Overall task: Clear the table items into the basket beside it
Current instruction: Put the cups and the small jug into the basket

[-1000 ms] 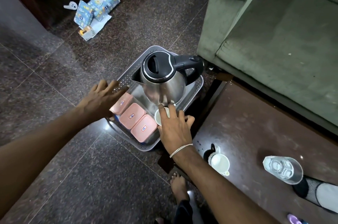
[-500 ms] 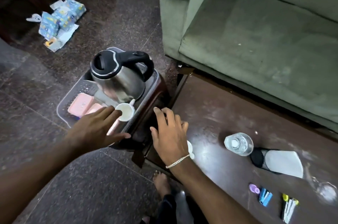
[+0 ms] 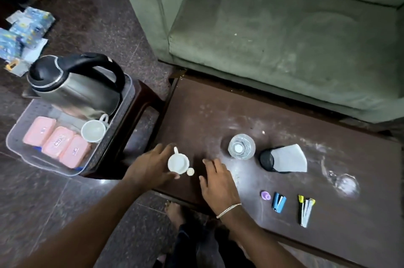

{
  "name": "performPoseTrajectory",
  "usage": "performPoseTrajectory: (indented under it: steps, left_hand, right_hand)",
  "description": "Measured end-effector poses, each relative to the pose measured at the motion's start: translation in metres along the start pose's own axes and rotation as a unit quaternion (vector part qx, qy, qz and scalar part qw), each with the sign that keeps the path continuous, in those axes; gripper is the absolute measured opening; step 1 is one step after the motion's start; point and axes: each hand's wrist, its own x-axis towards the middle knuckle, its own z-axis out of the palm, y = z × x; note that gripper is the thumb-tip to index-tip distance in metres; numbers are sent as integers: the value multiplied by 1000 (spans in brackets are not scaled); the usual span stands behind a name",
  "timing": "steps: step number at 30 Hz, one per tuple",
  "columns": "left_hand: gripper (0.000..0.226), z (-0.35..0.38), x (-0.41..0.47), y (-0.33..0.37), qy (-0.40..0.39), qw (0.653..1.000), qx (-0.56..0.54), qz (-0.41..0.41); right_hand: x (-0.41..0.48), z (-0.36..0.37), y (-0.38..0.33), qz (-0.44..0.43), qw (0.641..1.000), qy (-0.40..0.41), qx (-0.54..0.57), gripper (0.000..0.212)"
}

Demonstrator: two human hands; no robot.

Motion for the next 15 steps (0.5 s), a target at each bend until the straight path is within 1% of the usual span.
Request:
performPoseTrajectory:
  steps: [2, 5, 8, 12, 15]
  left_hand:
    - [108, 14, 5, 7, -22, 1000, -2, -21]
    - [112, 32, 13, 16, -28, 998, 3, -50]
    - [105, 44, 17, 21, -38, 997, 17, -71]
    - [91, 53, 19, 22, -35, 997, 16, -72]
    - [83, 56, 19, 21, -29, 997, 0, -71]
  right_hand:
    - [1, 11, 9, 6, 1000, -20, 18, 50]
    - [9, 29, 14, 3, 998, -48, 31, 51]
    - [19, 42, 11, -8, 997, -69, 44, 50]
    - [33, 51, 5, -16, 997, -65, 40, 35]
    - [40, 54, 4, -29, 997, -73, 25, 30]
